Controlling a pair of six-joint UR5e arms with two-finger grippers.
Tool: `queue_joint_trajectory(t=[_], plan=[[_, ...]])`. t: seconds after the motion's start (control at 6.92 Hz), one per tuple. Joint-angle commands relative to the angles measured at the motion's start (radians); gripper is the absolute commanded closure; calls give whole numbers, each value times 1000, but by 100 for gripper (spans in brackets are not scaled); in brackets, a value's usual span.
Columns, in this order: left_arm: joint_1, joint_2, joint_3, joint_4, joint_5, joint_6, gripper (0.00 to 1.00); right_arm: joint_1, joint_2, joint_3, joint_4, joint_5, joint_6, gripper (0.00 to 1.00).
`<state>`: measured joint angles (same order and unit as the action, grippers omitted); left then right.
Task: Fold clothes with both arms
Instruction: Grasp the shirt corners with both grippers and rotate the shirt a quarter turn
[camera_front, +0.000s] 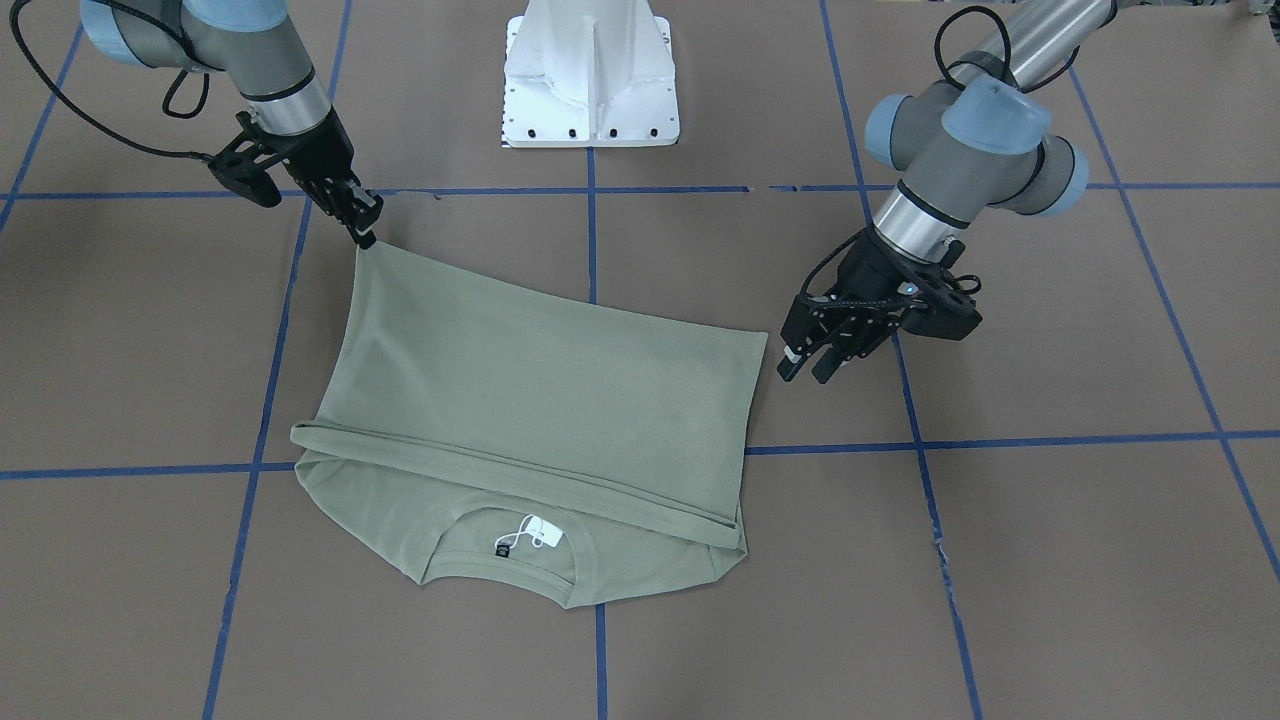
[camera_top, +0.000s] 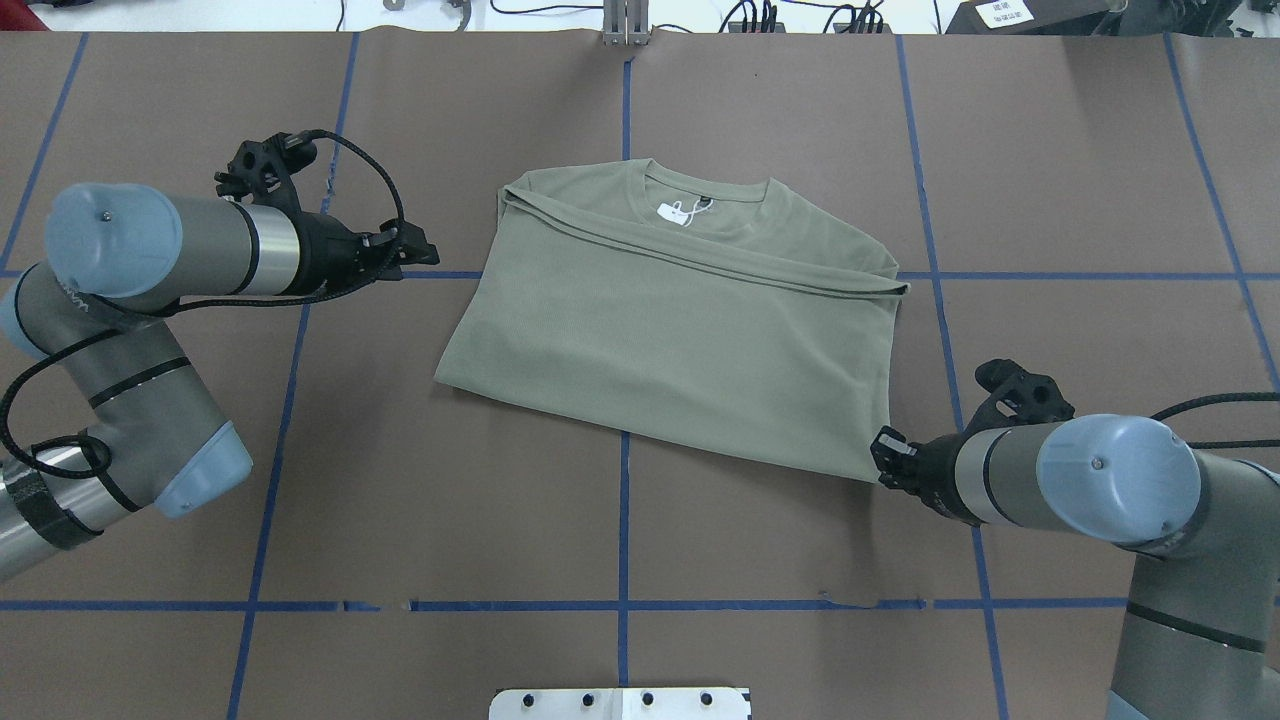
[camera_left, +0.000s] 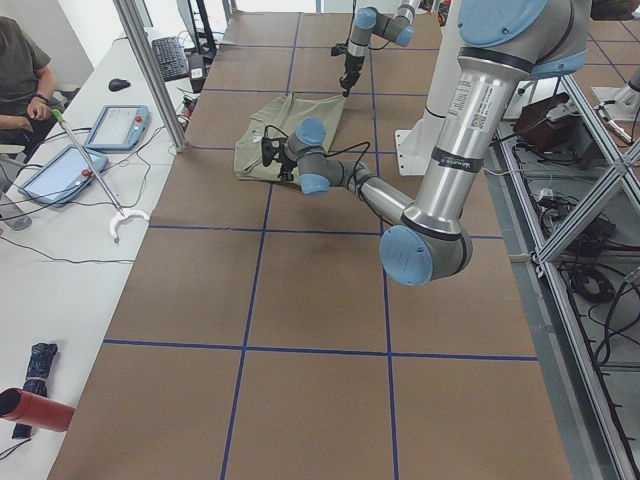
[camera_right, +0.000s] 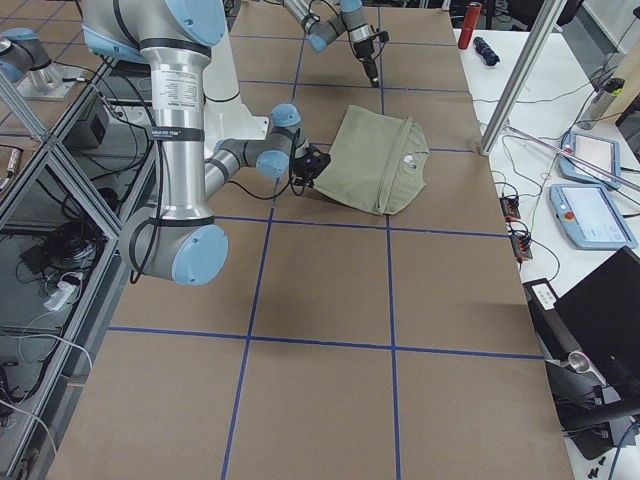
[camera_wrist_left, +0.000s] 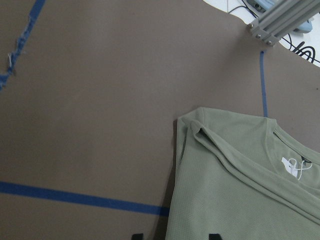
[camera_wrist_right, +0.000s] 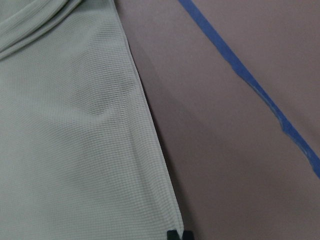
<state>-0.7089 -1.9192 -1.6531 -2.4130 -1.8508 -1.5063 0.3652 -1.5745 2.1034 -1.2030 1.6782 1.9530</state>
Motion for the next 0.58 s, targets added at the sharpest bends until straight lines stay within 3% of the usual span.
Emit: queue_joint_trajectory(t=[0.0, 0.43], plan=[[74, 2, -27, 0, -5, -113, 35, -101, -77, 97, -1, 23, 21, 100], [124, -3, -34, 0, -10, -231, 35, -238, -110, 162, 0, 28, 43, 100]])
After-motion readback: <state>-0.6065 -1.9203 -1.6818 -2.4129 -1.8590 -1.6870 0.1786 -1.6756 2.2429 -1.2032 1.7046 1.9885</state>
